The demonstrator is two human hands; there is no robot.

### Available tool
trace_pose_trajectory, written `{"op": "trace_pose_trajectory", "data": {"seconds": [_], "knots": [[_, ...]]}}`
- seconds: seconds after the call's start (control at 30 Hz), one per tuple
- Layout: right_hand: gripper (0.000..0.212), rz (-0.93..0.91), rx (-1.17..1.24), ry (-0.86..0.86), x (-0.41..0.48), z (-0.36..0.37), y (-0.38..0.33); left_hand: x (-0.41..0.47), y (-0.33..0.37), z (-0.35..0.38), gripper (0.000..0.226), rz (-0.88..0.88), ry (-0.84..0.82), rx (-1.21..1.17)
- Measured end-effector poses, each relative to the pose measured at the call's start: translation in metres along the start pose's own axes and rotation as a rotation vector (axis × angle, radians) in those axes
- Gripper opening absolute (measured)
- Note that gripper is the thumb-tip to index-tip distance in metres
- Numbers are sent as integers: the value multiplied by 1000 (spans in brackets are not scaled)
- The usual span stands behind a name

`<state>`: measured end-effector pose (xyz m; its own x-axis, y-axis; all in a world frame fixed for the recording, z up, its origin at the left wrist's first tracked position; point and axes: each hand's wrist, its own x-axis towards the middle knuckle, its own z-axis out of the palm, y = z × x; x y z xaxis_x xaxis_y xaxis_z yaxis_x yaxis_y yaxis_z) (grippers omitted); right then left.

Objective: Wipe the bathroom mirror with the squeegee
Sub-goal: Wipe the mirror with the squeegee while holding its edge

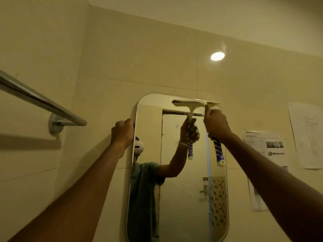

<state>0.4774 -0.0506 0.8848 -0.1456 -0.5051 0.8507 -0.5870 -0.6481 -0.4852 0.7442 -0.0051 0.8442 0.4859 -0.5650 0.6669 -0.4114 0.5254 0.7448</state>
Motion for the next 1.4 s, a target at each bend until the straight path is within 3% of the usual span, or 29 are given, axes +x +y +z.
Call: {"op": "trace_pose_trajectory", "data": {"seconds": [0.1, 0.23, 0.3, 0.47, 0.83, 0.97, 1.1, 1.3, 1.4], "knots": [[54, 23, 31, -5, -42, 17, 20, 3, -1, 2, 47, 24, 29, 43], [52, 137, -2, -137, -77, 1, 36, 2, 2, 9, 47, 60, 76, 148], [48, 140, -15, -164, -61, -16, 25, 1, 2, 11, 50, 93, 102, 180], [49, 87, -12, -49, 5, -42, -4, 4, -1, 12, 47, 116, 160, 240], [49, 267, -136, -322, -78, -50, 46, 2, -6, 18, 42, 122, 202, 274], [48, 162, -111, -165, -11, -69, 9, 2, -7, 18, 41, 132, 217, 270], [46, 186, -83, -111, 27, -64, -4, 0, -6, 20, 39, 147, 236, 276], [38, 128, -130, -241, -52, -46, 47, 1, -9, 20, 38, 167, 261, 276], [47, 261, -103, -332, -98, -49, 68, 0, -8, 20, 39, 171, 252, 273]]}}
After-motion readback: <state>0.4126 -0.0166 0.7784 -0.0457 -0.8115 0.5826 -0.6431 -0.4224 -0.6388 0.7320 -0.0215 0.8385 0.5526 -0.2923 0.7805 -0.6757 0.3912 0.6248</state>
